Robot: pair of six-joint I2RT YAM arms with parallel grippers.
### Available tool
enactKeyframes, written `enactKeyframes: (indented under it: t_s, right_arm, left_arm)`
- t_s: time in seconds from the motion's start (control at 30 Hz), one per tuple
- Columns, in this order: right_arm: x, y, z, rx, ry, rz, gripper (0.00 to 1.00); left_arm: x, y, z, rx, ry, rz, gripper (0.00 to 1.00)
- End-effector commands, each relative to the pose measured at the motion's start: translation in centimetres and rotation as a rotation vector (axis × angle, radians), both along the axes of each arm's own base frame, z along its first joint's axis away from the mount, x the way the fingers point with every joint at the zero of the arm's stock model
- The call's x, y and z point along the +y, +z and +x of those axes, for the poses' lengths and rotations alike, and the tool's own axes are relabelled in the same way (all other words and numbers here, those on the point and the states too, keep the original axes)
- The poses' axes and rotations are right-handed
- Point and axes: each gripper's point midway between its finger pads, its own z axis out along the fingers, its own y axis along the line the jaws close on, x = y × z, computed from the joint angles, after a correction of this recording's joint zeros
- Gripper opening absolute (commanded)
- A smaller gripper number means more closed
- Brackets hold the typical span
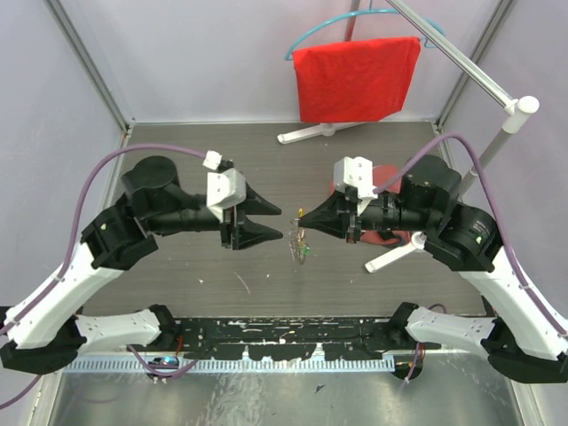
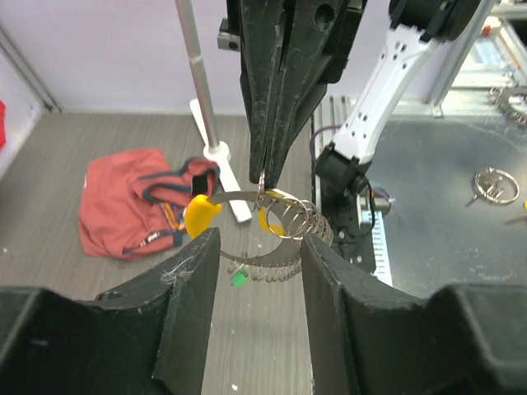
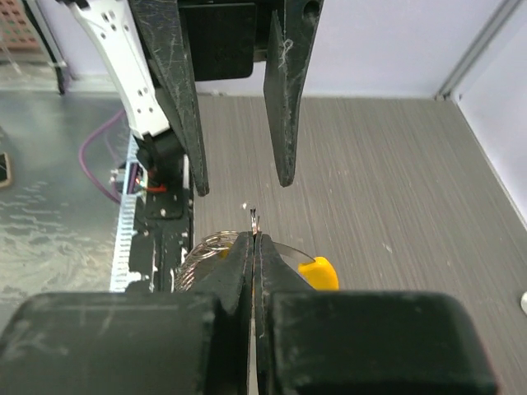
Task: Put the keys on the keyring
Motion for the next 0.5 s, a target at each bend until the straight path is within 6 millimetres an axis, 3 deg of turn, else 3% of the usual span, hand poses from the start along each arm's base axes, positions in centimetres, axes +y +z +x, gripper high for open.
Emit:
enactKeyframes:
  t_s: [0.0,0.47]
  right_arm:
    - [-0.6,-1.1,1.7,-0.014,-0.085,-0.075,0.01]
    - [-0.1,-3.1,1.0,0.036,-0.029,-0.128,0.01]
  left_arm:
    - [-0.3,-3.1,0.9,0.039,0.020,0.148,0.52]
    - [-1.8,-3.9,1.7,0.052,0.012,0.146,0.56]
